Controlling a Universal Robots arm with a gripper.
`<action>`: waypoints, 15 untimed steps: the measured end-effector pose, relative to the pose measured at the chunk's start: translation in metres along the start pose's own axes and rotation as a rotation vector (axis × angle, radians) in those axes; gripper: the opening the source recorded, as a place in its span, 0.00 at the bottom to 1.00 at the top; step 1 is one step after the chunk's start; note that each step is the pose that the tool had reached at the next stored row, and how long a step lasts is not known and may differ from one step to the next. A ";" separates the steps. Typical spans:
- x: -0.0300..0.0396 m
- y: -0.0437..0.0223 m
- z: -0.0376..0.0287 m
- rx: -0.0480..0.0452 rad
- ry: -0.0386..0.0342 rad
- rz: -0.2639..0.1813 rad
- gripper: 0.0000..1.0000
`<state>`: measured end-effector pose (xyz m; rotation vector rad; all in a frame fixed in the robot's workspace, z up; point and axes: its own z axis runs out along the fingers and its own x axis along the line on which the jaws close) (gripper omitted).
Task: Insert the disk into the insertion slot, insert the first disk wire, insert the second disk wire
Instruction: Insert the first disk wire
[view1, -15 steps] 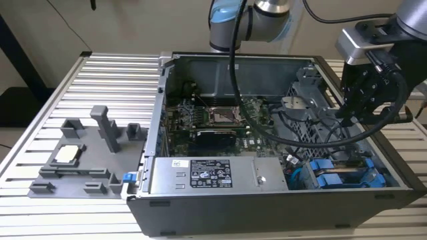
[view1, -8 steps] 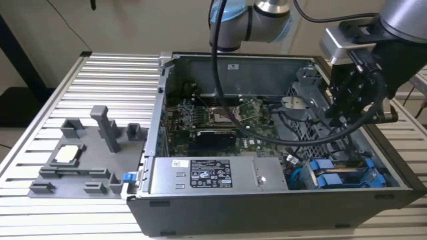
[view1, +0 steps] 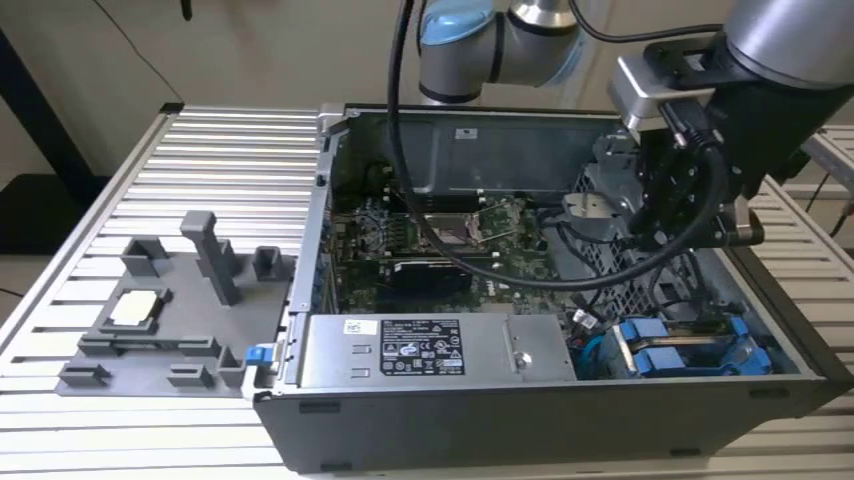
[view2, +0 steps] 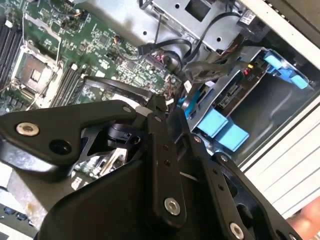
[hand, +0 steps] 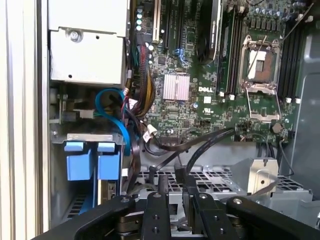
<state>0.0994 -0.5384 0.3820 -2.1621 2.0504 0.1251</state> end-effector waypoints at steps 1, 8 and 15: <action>0.0000 0.0011 0.0004 -0.0001 -0.0017 -0.001 0.26; 0.0004 0.0111 0.0050 0.0016 -0.0255 -0.002 0.26; 0.0011 0.0128 0.0091 0.0035 -0.0472 -0.003 0.26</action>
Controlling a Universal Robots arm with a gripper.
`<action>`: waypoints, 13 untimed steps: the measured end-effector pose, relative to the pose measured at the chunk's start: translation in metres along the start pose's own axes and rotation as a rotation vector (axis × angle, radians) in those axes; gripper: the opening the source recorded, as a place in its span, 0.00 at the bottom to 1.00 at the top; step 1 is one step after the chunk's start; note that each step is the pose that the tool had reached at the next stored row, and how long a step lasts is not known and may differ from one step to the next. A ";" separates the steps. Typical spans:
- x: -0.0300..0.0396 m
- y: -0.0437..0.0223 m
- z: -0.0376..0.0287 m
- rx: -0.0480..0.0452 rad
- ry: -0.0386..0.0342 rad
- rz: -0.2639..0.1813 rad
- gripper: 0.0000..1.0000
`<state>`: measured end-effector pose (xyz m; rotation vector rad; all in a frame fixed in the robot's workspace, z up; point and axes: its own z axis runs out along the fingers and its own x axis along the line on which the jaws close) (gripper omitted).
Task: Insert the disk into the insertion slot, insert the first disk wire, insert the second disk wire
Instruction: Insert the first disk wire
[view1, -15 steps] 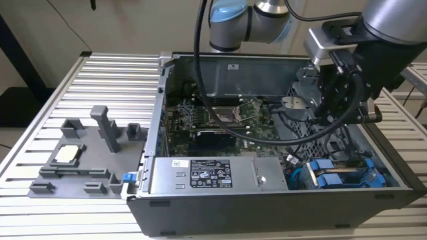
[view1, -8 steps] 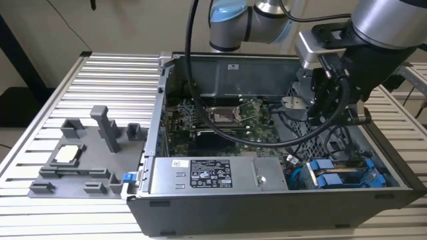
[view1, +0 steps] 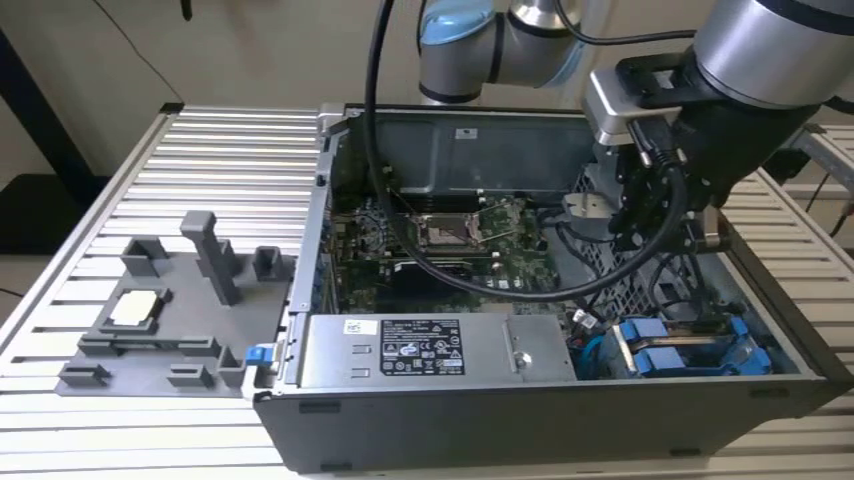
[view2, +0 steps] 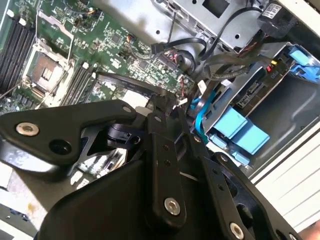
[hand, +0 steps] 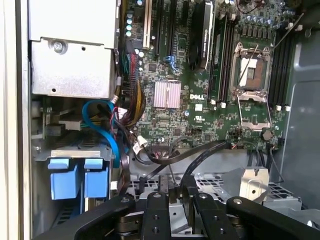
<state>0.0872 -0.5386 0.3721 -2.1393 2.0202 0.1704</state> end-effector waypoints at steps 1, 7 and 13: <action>0.0001 0.0000 0.0002 0.0000 0.0002 0.000 0.26; 0.0006 0.0001 0.0008 0.0000 0.0001 0.000 0.26; 0.0008 0.0001 0.0007 -0.0001 0.0000 0.000 0.24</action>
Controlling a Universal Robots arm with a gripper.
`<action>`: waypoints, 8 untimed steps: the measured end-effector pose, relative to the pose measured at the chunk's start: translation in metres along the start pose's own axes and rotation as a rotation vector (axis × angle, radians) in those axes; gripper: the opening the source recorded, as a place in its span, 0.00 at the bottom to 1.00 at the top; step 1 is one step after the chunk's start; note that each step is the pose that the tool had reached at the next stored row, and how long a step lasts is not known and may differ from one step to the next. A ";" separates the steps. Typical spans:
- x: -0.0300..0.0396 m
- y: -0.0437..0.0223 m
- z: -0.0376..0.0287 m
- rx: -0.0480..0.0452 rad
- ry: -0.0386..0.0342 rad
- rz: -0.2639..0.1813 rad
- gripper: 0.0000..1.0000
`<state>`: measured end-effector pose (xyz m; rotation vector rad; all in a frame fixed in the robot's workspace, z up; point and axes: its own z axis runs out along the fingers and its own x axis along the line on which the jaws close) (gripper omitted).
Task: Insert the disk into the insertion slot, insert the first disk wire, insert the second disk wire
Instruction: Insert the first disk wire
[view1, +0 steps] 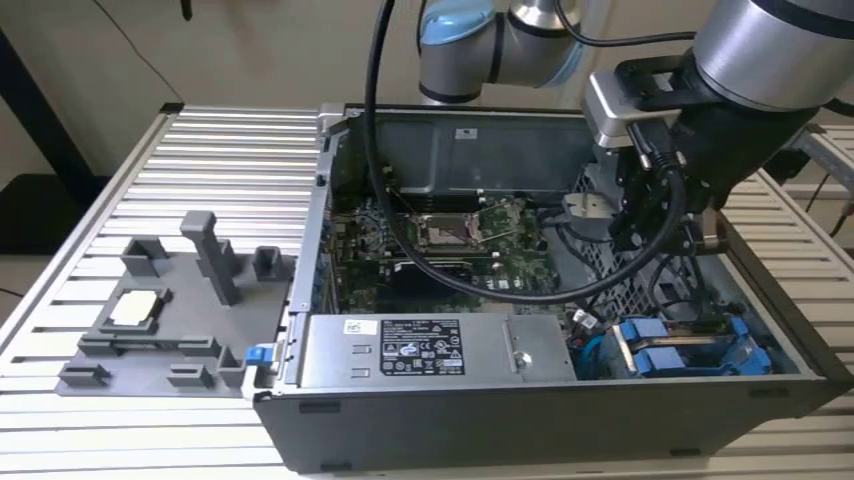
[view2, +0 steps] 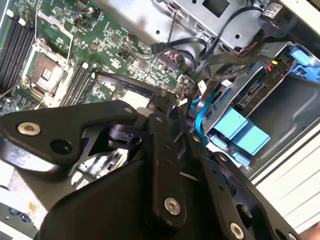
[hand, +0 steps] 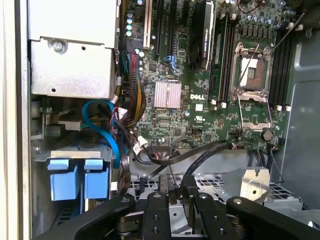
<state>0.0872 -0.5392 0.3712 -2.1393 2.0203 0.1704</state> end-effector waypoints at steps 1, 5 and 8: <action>0.0000 0.0000 0.0000 0.0000 0.0000 0.000 0.24; 0.0001 0.0000 0.0000 0.0000 0.0000 0.000 0.17; 0.0001 0.0000 0.0000 0.0000 0.0000 0.000 0.16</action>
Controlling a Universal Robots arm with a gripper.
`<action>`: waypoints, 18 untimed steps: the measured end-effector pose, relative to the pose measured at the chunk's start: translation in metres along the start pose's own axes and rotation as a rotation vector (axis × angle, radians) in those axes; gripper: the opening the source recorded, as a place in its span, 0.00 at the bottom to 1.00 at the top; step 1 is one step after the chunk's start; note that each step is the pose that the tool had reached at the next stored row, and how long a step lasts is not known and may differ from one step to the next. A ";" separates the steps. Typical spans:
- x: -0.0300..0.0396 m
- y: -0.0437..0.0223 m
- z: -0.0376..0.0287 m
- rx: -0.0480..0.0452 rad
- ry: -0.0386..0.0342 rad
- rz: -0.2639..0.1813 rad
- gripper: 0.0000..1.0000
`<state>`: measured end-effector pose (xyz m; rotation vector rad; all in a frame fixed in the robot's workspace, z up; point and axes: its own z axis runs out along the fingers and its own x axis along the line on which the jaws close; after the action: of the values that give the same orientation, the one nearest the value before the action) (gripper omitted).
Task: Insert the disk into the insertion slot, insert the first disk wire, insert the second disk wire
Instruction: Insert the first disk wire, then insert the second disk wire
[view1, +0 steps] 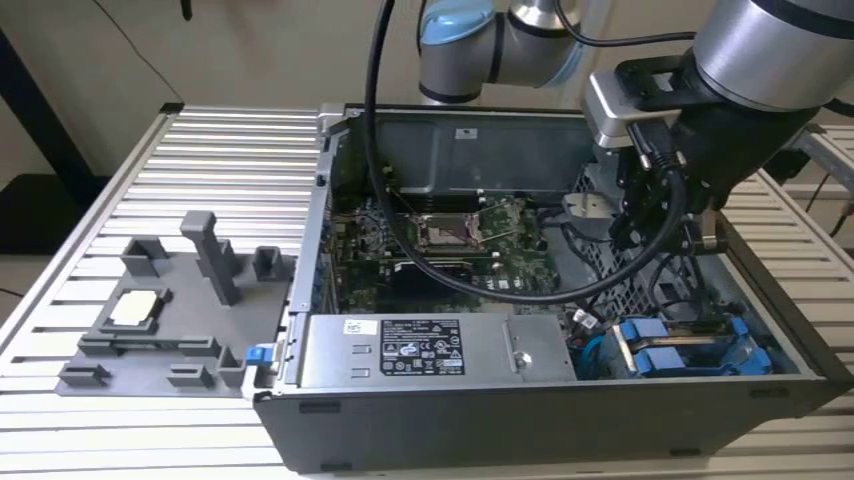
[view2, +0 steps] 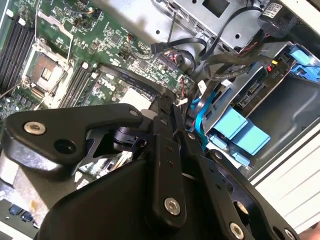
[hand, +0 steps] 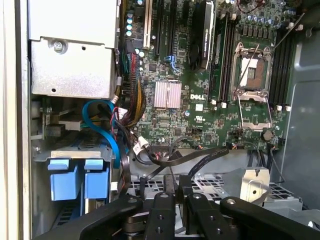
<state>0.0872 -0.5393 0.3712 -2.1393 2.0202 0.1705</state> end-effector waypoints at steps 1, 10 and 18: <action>0.0000 0.0000 0.0000 0.0000 0.0000 0.000 0.16; 0.0002 0.0000 0.0000 -0.0004 0.0074 0.000 0.16; 0.0002 0.0000 0.0003 -0.0082 0.1347 -0.007 0.16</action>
<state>0.0872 -0.5395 0.3709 -2.2176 2.0871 0.0345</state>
